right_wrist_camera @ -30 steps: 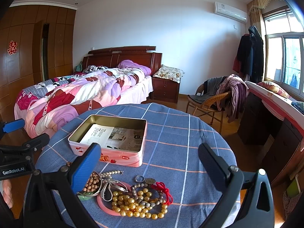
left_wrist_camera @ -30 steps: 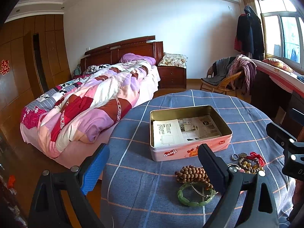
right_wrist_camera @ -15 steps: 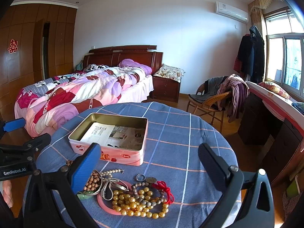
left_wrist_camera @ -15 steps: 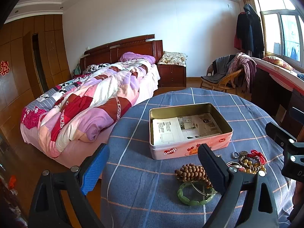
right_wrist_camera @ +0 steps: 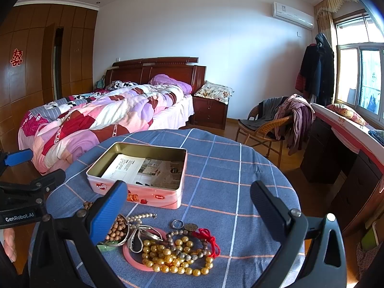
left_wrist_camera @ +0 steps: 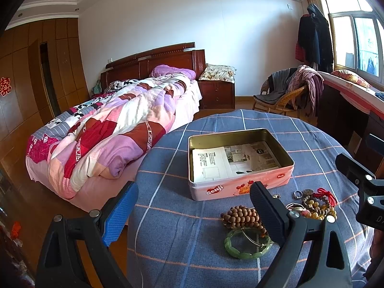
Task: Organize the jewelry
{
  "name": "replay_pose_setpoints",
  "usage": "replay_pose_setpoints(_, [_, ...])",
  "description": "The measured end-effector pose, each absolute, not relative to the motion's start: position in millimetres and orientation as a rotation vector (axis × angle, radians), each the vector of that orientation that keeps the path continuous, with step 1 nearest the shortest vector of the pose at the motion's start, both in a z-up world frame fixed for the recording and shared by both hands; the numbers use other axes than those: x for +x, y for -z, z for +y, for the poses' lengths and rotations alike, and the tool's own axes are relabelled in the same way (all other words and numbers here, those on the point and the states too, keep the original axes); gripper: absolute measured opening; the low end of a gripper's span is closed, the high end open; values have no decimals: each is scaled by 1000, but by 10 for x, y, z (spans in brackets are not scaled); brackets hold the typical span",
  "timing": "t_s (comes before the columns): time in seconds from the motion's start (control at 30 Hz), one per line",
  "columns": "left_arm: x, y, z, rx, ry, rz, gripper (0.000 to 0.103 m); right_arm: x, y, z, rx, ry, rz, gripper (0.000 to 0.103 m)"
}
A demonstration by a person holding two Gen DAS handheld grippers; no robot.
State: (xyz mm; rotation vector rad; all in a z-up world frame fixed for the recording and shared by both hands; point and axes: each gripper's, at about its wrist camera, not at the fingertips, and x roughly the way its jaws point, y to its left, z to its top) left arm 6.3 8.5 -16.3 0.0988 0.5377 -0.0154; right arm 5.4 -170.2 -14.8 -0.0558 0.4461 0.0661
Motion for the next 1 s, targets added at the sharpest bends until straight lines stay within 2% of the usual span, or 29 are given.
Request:
replay_pose_setpoints(0.7, [104, 257, 50, 111, 37, 574, 94, 64, 244, -1693, -62, -65, 451, 103])
replay_pose_setpoints(1.0, [197, 403, 101, 85, 53, 630, 94, 91, 586, -1889, -95, -25, 502, 103])
